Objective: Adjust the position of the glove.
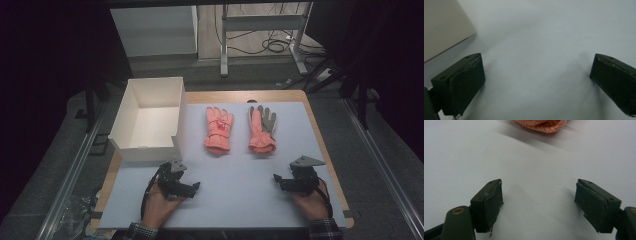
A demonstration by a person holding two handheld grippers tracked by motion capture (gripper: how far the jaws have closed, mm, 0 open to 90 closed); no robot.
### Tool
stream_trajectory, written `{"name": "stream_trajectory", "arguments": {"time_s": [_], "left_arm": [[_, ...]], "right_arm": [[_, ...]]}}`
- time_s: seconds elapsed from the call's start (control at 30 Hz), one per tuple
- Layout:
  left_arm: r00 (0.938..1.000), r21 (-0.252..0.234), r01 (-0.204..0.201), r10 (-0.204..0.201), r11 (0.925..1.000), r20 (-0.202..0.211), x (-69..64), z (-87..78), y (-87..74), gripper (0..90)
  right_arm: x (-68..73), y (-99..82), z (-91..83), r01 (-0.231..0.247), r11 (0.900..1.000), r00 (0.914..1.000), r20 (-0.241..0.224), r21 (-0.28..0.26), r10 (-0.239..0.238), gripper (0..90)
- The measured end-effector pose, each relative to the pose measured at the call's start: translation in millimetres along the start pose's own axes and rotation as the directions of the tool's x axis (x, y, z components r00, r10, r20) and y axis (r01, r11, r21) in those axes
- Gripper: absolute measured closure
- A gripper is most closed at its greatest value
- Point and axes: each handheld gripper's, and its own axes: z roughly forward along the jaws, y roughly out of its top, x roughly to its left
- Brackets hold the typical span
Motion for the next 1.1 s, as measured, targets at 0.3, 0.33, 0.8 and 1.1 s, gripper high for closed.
{"name": "stream_trajectory", "arguments": {"time_s": [0.3,0.33,0.8,1.1], "left_arm": [[1.0000,-0.003,0.001,-0.001,1.0000,-0.002,-0.3,0.0,-0.3,0.0],[1.0000,-0.003,0.000,0.000,1.0000,-0.002,-0.2,0.0,-0.3,0.0],[1.0000,-0.003,0.004,-0.004,1.0000,-0.002,-0.5,0.0,-0.4,0.0],[1.0000,-0.003,0.004,-0.004,1.0000,-0.002,-0.6,0.0,-0.4,0.0]], "right_arm": [[-0.2,-0.2,0.1,0.000,1.0000,1.0000,-0.002,-0.002,0.000,22.3],[-0.2,-0.2,0.1,0.000,1.0000,1.0000,-0.002,-0.001,0.000,22.3],[0.9,0.7,0.8,0.014,0.9998,0.9998,-0.017,0.013,-0.013,17.1],[1.3,3.8,-1.3,0.013,0.9996,0.9998,-0.012,0.024,-0.013,26.1]]}}
